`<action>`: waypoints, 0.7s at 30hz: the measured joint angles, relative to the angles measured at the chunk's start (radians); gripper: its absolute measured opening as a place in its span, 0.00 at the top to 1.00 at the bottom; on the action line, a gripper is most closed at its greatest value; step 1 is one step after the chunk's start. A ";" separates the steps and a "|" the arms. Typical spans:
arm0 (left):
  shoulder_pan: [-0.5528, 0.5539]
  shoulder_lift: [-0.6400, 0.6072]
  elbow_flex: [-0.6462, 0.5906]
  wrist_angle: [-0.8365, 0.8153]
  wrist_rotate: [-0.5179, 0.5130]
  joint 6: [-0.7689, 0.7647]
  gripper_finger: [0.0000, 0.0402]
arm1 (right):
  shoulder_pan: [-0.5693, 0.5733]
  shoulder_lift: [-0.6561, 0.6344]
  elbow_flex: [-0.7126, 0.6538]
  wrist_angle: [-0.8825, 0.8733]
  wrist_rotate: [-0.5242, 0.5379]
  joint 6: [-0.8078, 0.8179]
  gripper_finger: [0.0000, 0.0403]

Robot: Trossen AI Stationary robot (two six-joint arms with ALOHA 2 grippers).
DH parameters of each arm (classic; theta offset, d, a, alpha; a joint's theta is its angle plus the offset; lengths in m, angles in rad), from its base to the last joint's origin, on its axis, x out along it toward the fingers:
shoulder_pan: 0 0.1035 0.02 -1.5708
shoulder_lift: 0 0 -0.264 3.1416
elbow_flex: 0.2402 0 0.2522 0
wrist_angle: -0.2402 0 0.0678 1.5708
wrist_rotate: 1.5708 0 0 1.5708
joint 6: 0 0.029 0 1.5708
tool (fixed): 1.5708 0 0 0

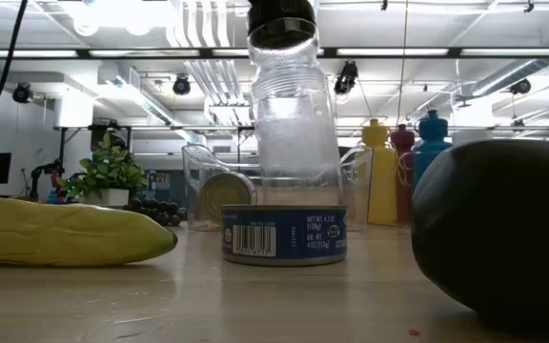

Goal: Pick & Place Food Item
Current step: Put the transparent water bottle into the right transparent bin

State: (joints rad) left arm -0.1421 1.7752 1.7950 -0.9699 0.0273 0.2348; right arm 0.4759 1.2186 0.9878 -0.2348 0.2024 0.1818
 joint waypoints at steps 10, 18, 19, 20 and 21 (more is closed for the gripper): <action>0.000 0.000 0.000 0.008 -0.007 0.000 0.67 | 0.000 0.000 0.000 0.000 0.000 0.002 0.98; 0.000 0.000 0.005 0.011 -0.009 0.003 0.67 | 0.000 0.000 0.000 0.000 0.000 0.000 0.98; 0.000 0.000 0.009 0.012 -0.010 0.006 0.68 | 0.000 0.000 0.000 0.000 0.000 0.000 0.98; 0.000 -0.002 0.014 0.010 -0.011 0.018 0.68 | 0.000 0.000 0.000 0.000 -0.001 -0.001 0.98; 0.000 -0.004 0.020 0.007 -0.012 0.030 0.68 | 0.000 0.000 0.000 0.000 0.000 -0.001 0.98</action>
State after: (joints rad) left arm -0.1417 1.7708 1.8147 -0.9630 0.0154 0.2643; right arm 0.4755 1.2190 0.9878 -0.2344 0.2020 0.1806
